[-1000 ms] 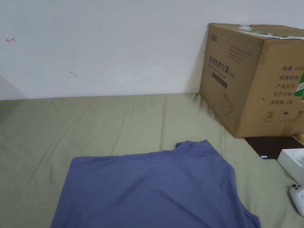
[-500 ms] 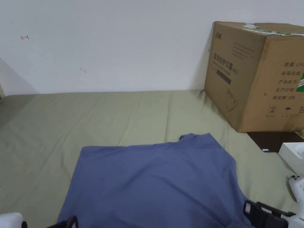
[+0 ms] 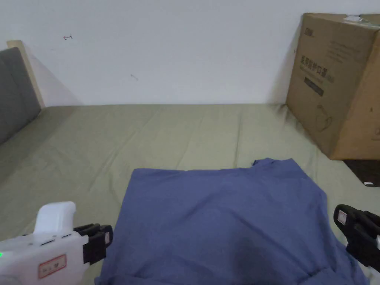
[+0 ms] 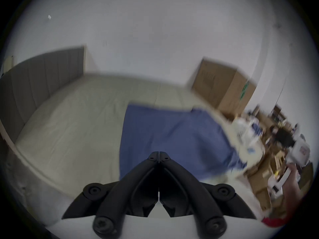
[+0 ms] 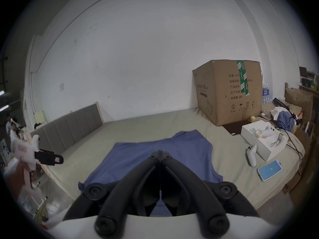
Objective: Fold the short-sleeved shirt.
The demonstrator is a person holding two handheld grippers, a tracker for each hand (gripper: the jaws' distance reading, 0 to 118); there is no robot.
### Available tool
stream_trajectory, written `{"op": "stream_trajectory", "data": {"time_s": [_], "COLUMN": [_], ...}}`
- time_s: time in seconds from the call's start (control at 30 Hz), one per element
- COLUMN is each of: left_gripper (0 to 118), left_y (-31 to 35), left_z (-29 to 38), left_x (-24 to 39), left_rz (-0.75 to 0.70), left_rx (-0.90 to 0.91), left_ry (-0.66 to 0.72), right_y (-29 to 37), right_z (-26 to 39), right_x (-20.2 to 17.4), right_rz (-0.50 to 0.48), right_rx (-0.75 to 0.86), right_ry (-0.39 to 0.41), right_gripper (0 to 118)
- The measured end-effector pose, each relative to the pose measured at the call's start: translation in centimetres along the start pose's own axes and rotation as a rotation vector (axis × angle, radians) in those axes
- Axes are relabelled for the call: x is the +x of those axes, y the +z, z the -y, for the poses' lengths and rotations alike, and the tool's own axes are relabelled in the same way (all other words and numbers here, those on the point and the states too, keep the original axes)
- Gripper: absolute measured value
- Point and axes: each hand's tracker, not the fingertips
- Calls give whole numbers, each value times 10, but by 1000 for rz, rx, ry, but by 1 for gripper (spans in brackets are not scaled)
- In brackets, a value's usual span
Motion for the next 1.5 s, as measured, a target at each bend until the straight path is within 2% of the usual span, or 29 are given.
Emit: {"op": "stream_trajectory", "data": {"time_s": [0.03, 0.1, 0.2, 0.23, 0.27, 0.3, 0.33, 0.37, 0.43, 0.5, 0.53, 0.57, 0.6, 0.63, 0.67, 0.73, 0.83, 0.93, 1.03, 1.1, 1.13, 1.17, 1.2, 1.23, 1.27, 1.3, 1.43, 1.47, 1.5], "left_gripper": [0, 0, 0, 9, 36, 90, 118, 114, 114, 113, 108, 93, 57, 27, 13, 8, 7, 6, 6, 6, 6, 6, 6, 6, 6, 6, 6, 6, 6], "left_y": [-15, -39, -69, -76, -81, -85, -92, -92, -92, -95, -112, -116, -119, -121, -125, -120, -96, -74, -61, -58, -58, -57, -58, -59, -60, -61, -65, -61, -61], "left_z": [0, 11, 27, 32, 36, 38, 43, 46, 39, 40, 45, 48, 50, 53, 56, 63, 64, 66, 70, 72, 72, 71, 72, 70, 70, 70, 67, 70, 70], "left_x": [-9, -26, -47, -55, -60, -67, -72, -75, -76, -73, -78, -77, -75, -71, -70, -62, -57, -51, -46, -43, -42, -40, -38, -37, -37, -36, -38, -33, -32], "left_rz": [-7, 26, -75, -102, -78, -67, -46, -44, -10, -10, -13, 7, 28, 30, -2, -42, 29, 23, 29, 25, 27, 26, 26, 31, 32, 29, 30, 27, 26], "left_rx": [-118, -196, -262, -261, -240, -236, -243, -249, -220, -220, -237, -271, -285, -293, -302, -277, -104, 47, 125, 142, 142, 148, 150, 146, 140, 141, 130, 130, 127], "left_ry": [0, -21, -75, -68, -52, -32, 17, 37, 66, 56, 40, 12, -15, -55, -112, -220, -218, -221, -210, -210, -209, -209, -209, -207, -203, -201, -168, -166, -164], "right_y": [-3, -8, -14, -16, -18, -19, -20, -22, -24, -28, -29, -30, -31, -32, -33, -34, -35, -33, -40, -51, -56, -62, -67, -69, -70, -72, -86, -90, -92], "right_z": [3, 9, 16, 17, 18, 19, 21, 21, 23, 25, 25, 26, 27, 28, 28, 29, 29, 31, 36, 44, 49, 57, 64, 74, 82, 90, 123, 129, 132], "right_x": [-1, -1, -2, -1, -1, -1, -2, 0, 0, 1, 1, 0, -1, 0, 0, 1, 7, 26, 51, 74, 84, 98, 106, 115, 122, 128, 147, 148, 147], "right_rz": [3, -18, -44, -51, -52, -50, -49, -49, -48, -49, -47, -43, -39, -38, -38, -40, -33, -45, 80, 87, 112, 144, 167, 185, 191, 192, 243, 249, 244], "right_rx": [-29, -75, -127, -144, -151, -155, -161, -171, -191, -217, -226, -234, -242, -250, -257, -265, -275, -271, -320, -396, -436, -476, -519, -547, -569, -601, -779, -807, -811], "right_ry": [24, 48, 20, 5, -2, -5, -8, -13, -20, -22, -18, -13, -7, -6, -6, -10, -7, -34, -81, -118, -123, -117, -104, -99, -102, -108, -112, -100, -78], "right_gripper": [0, 0, 0, 0, 0, 0, 0, 0, 0, 0, 0, 0, 0, 0, 0, 0, 0, 0, 0, 1, 13, 43, 91, 108, 116, 118, 117, 115, 109]}}
